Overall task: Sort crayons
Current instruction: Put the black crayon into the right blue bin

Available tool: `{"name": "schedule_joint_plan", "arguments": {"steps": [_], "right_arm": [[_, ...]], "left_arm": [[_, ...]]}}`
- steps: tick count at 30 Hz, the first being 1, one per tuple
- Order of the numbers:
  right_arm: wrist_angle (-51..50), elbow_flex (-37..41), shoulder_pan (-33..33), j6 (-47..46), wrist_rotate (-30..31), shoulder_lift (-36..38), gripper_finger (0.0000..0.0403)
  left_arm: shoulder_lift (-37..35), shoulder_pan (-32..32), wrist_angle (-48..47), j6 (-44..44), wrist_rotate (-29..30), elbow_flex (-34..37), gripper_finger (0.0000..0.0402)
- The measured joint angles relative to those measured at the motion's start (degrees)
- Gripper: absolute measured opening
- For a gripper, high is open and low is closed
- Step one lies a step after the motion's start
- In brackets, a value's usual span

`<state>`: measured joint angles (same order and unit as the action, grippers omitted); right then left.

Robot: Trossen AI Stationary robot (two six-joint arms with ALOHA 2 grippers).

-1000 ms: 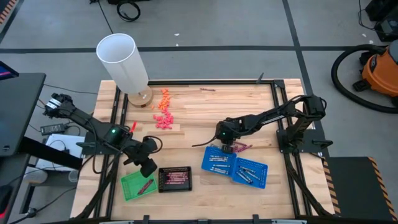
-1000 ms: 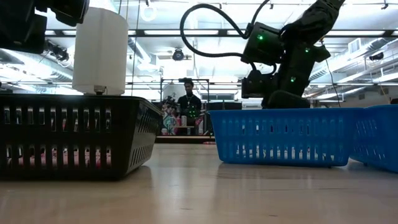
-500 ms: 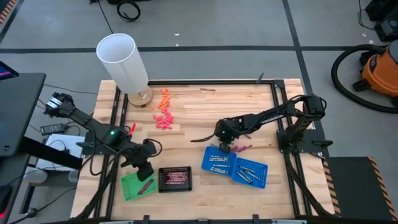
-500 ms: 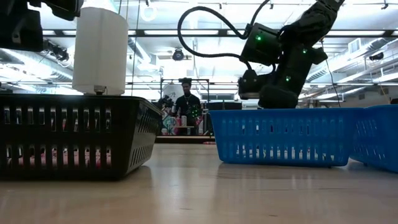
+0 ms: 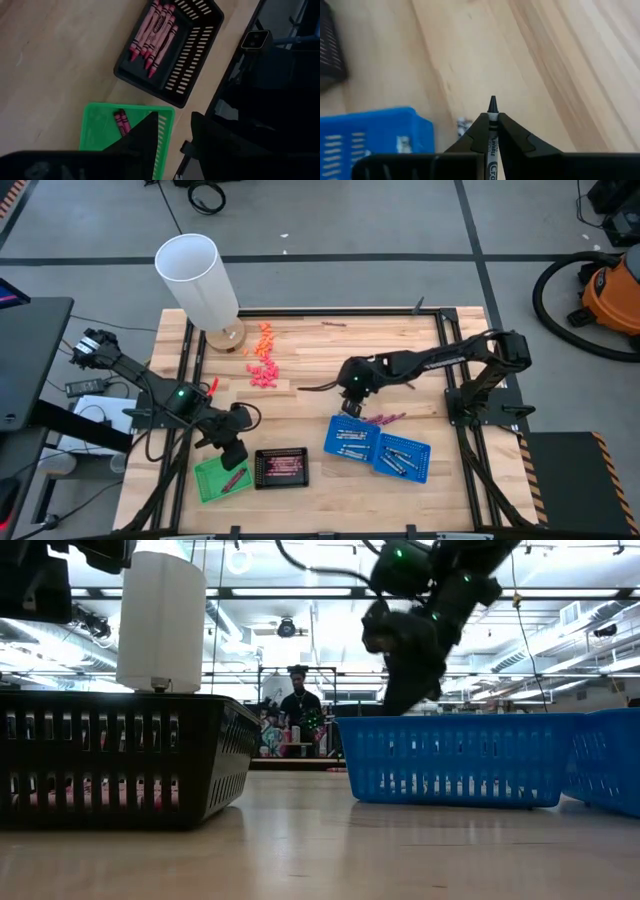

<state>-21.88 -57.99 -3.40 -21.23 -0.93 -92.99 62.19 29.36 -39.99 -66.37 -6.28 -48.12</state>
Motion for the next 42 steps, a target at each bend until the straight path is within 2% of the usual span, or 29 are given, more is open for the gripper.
{"name": "schedule_joint_plan", "arguments": {"steps": [8,13,25,32,39,42], "right_arm": [[-2.3,-6.1,1.1,-0.1,0.4,0.0,0.0036],[-2.1,-8.4,2.0,-1.6,-1.4,0.0,0.0036],[5.9,-9.5,7.9,-10.5,-5.6,0.0,0.0036],[9.9,-9.5,14.1,-15.5,-1.3,0.0,0.0036],[9.5,-9.6,17.9,-22.1,2.1,-0.2,0.0036],[6.5,-9.6,19.5,-26.4,4.1,-0.2,0.0036]], "left_arm": [[0.0,0.0,1.3,0.0,0.0,0.0,0.0125],[0.0,0.0,2.1,0.0,0.0,0.0,0.0125],[0.0,0.0,3.0,0.0,0.0,0.0,0.0125],[0.0,0.0,3.1,0.0,0.3,0.0,0.0125],[0.0,0.0,7.7,0.0,4.1,0.0,0.0126],[0.0,0.0,11.6,3.8,8.2,0.0,0.0126]]}}
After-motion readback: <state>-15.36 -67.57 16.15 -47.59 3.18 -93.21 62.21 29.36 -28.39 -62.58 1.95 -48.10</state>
